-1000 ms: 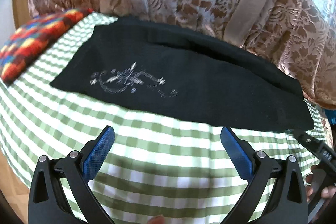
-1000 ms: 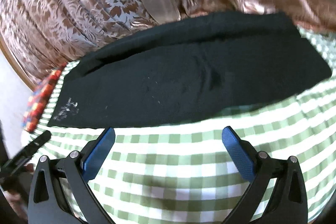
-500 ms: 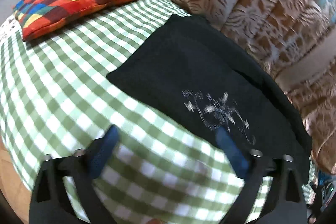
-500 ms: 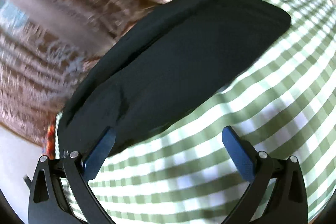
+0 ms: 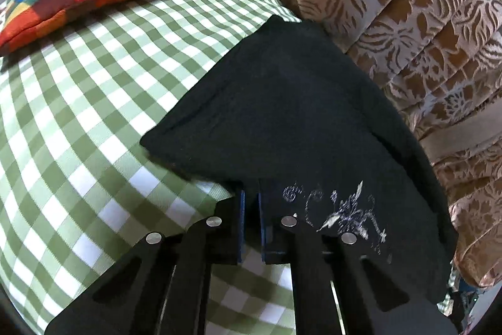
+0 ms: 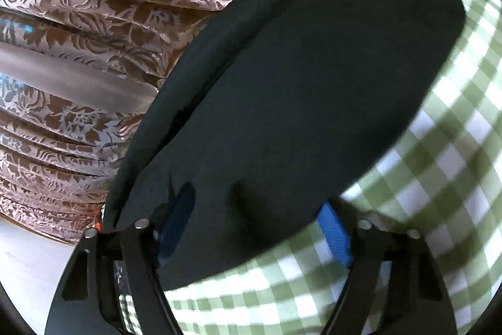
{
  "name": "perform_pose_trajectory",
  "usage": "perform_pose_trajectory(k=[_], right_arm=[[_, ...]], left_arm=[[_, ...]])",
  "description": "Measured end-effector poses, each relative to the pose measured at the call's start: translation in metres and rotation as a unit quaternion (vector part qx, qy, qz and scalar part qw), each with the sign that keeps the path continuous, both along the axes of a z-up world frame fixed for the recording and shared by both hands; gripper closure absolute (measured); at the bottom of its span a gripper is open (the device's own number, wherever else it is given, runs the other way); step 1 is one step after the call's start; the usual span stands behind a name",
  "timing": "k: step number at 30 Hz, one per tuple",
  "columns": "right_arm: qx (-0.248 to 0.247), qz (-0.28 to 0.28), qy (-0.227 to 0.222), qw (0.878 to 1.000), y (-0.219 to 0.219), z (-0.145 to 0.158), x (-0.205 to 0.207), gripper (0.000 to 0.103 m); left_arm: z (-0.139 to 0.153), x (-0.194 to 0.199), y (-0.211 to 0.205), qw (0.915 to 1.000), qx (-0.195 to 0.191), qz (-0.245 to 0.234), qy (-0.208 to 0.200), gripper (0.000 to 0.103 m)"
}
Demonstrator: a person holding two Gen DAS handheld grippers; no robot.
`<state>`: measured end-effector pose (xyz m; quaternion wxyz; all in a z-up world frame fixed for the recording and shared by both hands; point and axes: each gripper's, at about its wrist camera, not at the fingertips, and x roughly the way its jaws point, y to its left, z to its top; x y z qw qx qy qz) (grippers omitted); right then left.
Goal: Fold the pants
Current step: 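Grasp the embroidered leg end of the black pants with both tools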
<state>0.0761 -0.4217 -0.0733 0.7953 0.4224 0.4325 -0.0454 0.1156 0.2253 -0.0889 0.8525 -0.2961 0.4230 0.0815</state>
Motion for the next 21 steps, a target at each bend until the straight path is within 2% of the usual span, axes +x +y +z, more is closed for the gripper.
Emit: perform_pose_trajectory(k=[1, 2, 3, 8, 15, 21], right_arm=[[-0.006, -0.003, 0.006, 1.0, 0.0, -0.001, 0.002, 0.081], [-0.013, -0.003, 0.013, 1.0, -0.001, -0.002, 0.003, 0.089], [-0.018, -0.002, 0.015, 1.0, -0.002, -0.003, 0.003, 0.091], [-0.047, 0.01, 0.005, 0.999, 0.001, 0.011, -0.013, 0.095], [-0.057, 0.026, 0.014, 0.998, 0.004, 0.019, -0.049, 0.095], [-0.063, 0.047, 0.03, 0.996, 0.008, 0.023, -0.096, 0.095]], left_arm=[[0.002, 0.0, -0.001, 1.0, 0.005, 0.0, -0.003, 0.098], [0.005, -0.001, -0.002, 0.9999, 0.012, 0.0, -0.005, 0.098], [0.006, -0.003, -0.003, 0.9999, 0.015, 0.001, -0.005, 0.099], [0.009, -0.023, 0.004, 0.9998, 0.009, 0.008, -0.018, 0.099], [0.017, -0.063, 0.007, 0.9995, 0.018, 0.002, -0.024, 0.099], [0.015, -0.12, 0.01, 0.9993, 0.036, -0.003, 0.001, 0.099]])
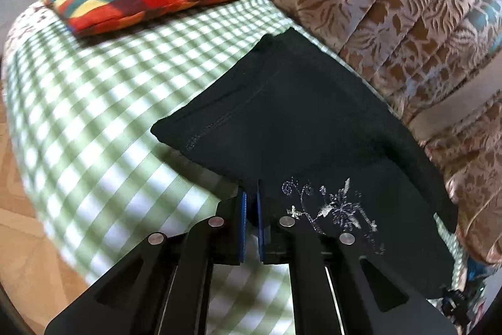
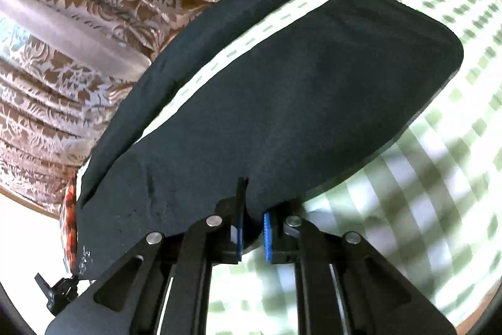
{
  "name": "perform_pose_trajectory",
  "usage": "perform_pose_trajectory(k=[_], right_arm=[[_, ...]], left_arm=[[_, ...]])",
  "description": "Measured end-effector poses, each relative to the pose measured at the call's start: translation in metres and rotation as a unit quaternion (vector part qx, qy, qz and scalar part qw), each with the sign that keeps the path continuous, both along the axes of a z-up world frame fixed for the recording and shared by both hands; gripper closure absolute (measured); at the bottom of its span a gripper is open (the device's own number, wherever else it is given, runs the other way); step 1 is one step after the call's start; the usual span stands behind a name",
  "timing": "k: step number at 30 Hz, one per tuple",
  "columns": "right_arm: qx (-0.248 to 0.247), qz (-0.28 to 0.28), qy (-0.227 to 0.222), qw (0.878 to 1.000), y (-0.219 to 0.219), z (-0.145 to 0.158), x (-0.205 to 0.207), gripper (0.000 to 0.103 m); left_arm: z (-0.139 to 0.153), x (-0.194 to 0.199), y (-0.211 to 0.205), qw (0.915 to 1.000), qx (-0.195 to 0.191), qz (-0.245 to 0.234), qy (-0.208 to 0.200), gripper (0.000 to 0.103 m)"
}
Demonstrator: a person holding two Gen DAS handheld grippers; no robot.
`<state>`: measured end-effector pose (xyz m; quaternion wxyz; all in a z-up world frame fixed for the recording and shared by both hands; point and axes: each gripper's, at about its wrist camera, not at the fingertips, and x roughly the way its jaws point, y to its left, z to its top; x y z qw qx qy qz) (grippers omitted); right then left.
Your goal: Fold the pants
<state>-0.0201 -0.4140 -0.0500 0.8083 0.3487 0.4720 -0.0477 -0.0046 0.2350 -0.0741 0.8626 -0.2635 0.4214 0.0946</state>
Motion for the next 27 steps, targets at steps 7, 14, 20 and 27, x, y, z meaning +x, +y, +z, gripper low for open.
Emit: perform_pose_trajectory(k=[7, 14, 20, 27], right_arm=[[0.034, -0.018, 0.0, 0.999, -0.014, -0.001, -0.031, 0.088], [0.037, -0.138, -0.009, 0.99, -0.084, -0.003, -0.033, 0.066], [-0.015, -0.184, -0.002, 0.983, -0.121, 0.006, -0.027, 0.096], [-0.088, -0.184, 0.043, 0.978, -0.115, 0.003, -0.042, 0.096]], left_arm=[[-0.017, -0.024, -0.002, 0.9989, 0.03, -0.012, 0.034, 0.097], [-0.001, -0.018, -0.004, 0.9973, 0.059, -0.017, 0.041, 0.084], [0.017, -0.029, 0.013, 0.9952, 0.087, 0.02, 0.038, 0.068], [0.037, -0.029, 0.014, 0.9931, 0.112, 0.03, 0.02, 0.068]])
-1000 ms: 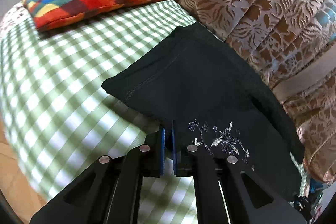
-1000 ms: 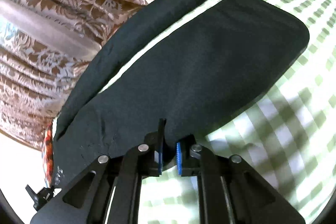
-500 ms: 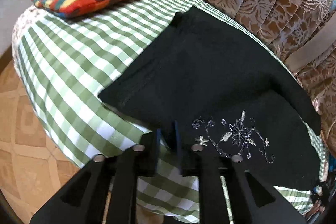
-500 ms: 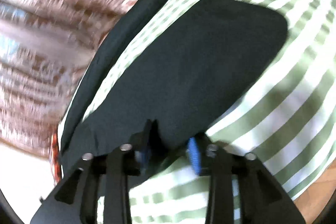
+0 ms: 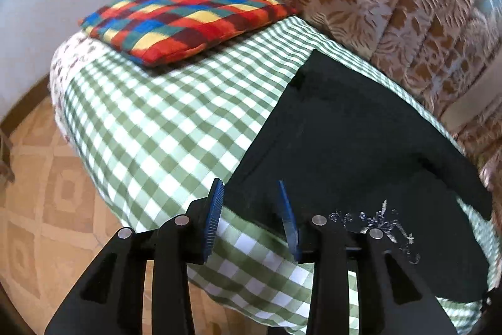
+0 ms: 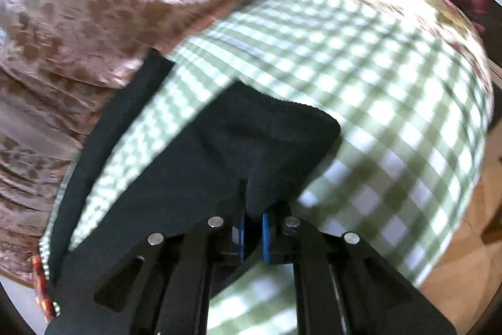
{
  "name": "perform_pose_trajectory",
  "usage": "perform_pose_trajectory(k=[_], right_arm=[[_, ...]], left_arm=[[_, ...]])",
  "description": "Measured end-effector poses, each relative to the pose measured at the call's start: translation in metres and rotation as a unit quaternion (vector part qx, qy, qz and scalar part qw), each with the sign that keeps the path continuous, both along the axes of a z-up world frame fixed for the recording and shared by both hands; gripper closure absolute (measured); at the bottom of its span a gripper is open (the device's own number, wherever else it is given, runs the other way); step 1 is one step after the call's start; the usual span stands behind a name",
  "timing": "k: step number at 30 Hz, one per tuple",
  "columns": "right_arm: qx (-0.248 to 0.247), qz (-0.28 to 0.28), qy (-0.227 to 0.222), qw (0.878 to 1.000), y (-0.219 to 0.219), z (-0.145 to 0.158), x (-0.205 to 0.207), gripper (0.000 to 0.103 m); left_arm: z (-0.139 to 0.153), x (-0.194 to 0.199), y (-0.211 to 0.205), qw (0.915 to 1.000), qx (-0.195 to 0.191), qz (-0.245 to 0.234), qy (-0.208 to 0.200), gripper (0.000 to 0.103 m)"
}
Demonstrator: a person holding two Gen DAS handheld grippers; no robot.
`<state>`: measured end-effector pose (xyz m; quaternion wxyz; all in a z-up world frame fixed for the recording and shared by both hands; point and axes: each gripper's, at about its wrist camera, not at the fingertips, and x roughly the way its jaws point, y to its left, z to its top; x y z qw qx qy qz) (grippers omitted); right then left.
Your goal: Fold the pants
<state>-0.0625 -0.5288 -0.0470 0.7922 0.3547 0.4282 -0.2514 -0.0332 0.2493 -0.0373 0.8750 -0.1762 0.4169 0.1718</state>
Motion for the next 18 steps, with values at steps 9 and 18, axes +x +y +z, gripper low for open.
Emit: perform_pose_trajectory(k=[9, 18], right_arm=[[-0.106, -0.031, -0.002, 0.994, 0.003, 0.047, -0.004, 0.042], [-0.102, 0.169, -0.057, 0.979, 0.112, 0.07, 0.076, 0.03]], left_arm=[[0.015, 0.029, -0.01, 0.9991, -0.011, -0.033, -0.025, 0.06], [0.042, 0.114, -0.007, 0.9962, -0.004, -0.073, -0.048, 0.06]])
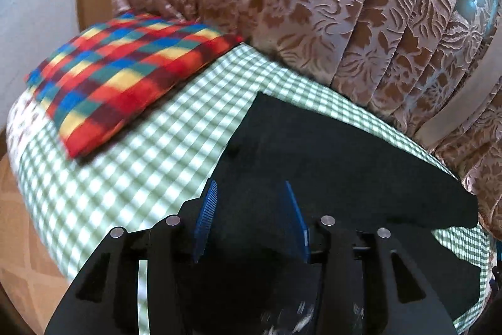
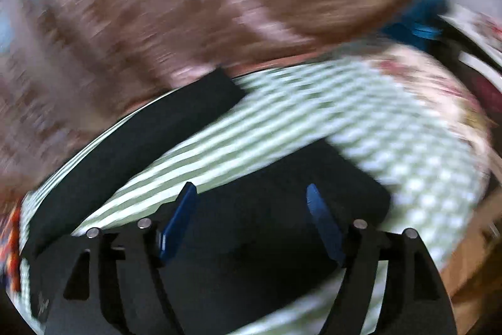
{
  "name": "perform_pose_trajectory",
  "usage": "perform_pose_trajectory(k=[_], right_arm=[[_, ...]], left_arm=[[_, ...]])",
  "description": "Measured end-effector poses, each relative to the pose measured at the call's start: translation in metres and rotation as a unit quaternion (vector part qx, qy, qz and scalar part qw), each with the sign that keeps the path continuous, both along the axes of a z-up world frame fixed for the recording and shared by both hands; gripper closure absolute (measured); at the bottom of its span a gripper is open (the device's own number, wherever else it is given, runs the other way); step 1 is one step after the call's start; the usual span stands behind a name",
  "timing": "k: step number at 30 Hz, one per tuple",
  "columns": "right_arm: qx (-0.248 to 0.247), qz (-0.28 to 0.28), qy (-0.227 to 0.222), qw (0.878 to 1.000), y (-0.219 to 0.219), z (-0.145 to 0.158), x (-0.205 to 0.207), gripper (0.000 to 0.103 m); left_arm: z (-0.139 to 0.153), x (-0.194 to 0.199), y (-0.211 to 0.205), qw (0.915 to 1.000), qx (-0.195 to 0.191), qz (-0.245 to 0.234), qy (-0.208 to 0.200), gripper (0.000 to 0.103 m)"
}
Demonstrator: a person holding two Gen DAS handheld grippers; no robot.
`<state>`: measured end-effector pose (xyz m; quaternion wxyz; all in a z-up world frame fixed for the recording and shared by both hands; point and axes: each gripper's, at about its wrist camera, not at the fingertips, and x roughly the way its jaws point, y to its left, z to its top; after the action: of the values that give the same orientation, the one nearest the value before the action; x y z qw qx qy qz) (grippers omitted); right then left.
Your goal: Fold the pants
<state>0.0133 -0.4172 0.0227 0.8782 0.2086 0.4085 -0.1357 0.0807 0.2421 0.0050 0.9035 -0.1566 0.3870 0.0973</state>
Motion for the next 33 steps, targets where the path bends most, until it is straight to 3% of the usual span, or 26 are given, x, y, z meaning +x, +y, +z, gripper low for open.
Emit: perform_pose_trajectory(k=[3, 8, 13, 17, 25, 26, 27, 28, 33], right_arm=[[0.031, 0.091, 0.014, 0.995, 0.056, -0.018, 0.032, 0.029], [0.067, 0.196, 0.045, 0.977, 0.132, -0.051, 0.066, 0.029], [0.081, 0.226, 0.068, 0.968, 0.16, -0.07, 0.082, 0.025], [0.094, 0.22, 0.076, 0.968, 0.16, -0.076, 0.089, 0.02], [0.096, 0.219, 0.078, 0.968, 0.164, -0.074, 0.088, 0.019], [0.096, 0.218, 0.078, 0.968, 0.164, -0.074, 0.089, 0.019], [0.097, 0.217, 0.079, 0.968, 0.164, -0.074, 0.088, 0.019], [0.096, 0.218, 0.079, 0.968, 0.165, -0.074, 0.089, 0.019], [0.092, 0.219, 0.077, 0.968, 0.165, -0.074, 0.088, 0.019]], left_arm=[[-0.003, 0.043, 0.002, 0.9997, -0.01, -0.014, 0.017, 0.06], [-0.023, 0.114, 0.026, 0.9958, -0.075, -0.002, 0.054, 0.06], [-0.047, 0.176, 0.054, 0.9864, -0.142, 0.031, 0.076, 0.06], [-0.062, 0.217, 0.063, 0.9821, -0.156, 0.052, 0.092, 0.06], [-0.096, 0.273, 0.057, 0.9779, -0.124, 0.079, 0.148, 0.06], [-0.095, 0.275, 0.052, 0.9808, -0.11, 0.07, 0.146, 0.073], [-0.092, 0.275, 0.044, 0.9853, -0.09, 0.053, 0.136, 0.087], [-0.086, 0.273, 0.036, 0.9889, -0.077, 0.037, 0.122, 0.09], [-0.043, 0.238, 0.005, 0.9993, -0.029, -0.008, 0.023, 0.094]])
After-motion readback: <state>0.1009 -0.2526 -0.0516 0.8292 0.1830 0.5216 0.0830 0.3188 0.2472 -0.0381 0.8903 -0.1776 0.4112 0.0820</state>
